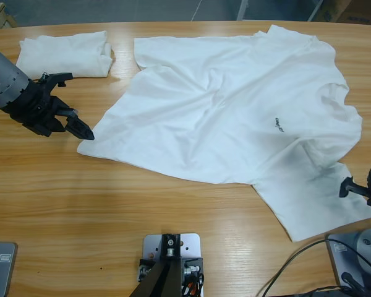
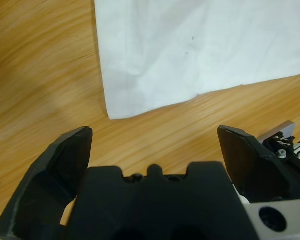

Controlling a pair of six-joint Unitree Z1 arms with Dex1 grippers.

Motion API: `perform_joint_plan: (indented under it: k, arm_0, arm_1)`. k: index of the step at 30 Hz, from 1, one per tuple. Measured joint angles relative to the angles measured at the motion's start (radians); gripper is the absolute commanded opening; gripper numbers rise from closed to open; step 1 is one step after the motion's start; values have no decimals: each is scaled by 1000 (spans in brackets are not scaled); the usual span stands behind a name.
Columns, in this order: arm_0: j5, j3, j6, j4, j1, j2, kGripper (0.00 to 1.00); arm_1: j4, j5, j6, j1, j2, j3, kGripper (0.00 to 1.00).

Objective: Fold clothes

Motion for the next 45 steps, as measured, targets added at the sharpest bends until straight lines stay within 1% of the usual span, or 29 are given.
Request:
perform_joint_plan:
  k: [3,7,13,17,18,19,21,23,24,25,26,27,30,31,32,33,34,37,41,43,45]
  arm_0:
    - [0,2,-3,0,0,0,973]
    - [0,22,-3,0,0,0,973]
    - [5,38,-25,14,0,-36,973]
    - [5,43,-59,39,-1,-87,973]
    - [6,43,-73,47,-2,-100,973]
    - [8,43,-87,53,-4,-115,973]
    - [14,43,-109,67,-9,-143,973]
    - [19,43,-133,75,-13,-165,973]
    - [21,43,-141,79,-16,-175,973]
    - [22,43,-149,81,-18,-181,973]
    - [23,43,-155,83,-22,-184,973]
    - [24,43,-161,83,-25,-184,973]
    - [26,43,-173,83,-32,-184,973]
    - [29,43,-174,83,-34,-184,973]
    - [34,44,-174,83,-35,-184,973]
    - [40,45,-174,83,-36,-184,973]
    - [46,47,-174,83,-36,-184,973]
    - [59,54,-174,83,-36,-184,973]
    - [61,55,-174,83,-36,-182,973]
    - [69,54,-174,83,-37,-182,973]
    - [105,50,-155,83,-37,-181,970]
  arm_1:
    - [27,-11,-2,-31,39,-17,904]
    - [10,-8,-44,-100,50,-19,895]
    - [-52,48,-133,-244,37,-8,895]
    - [-94,67,-147,-303,37,5,887]
    - [-105,76,-147,-316,37,10,857]
    - [-114,85,-147,-326,37,13,769]
    - [-122,97,-147,-333,37,15,635]
    - [-129,113,-147,-335,36,18,581]
    - [-131,125,-149,-335,34,20,519]
    - [-133,134,-153,-335,29,20,504]
    - [-133,139,-158,-335,23,21,415]
    - [-134,143,-162,-335,14,21,362]
    - [-139,150,-173,-335,-1,23,358]
    - [-143,153,-176,-335,-5,25,366]
    - [-145,156,-178,-335,-8,26,463]
    - [-147,159,-179,-335,-10,27,756]
    - [-148,162,-182,-335,-10,27,986]
    - [-147,158,-186,-335,-10,28,1000]
    - [-139,123,-176,-335,-5,28,1000]
    - [-163,123,-160,-335,7,32,1000]
    - [-211,103,-150,-335,9,50,1000]
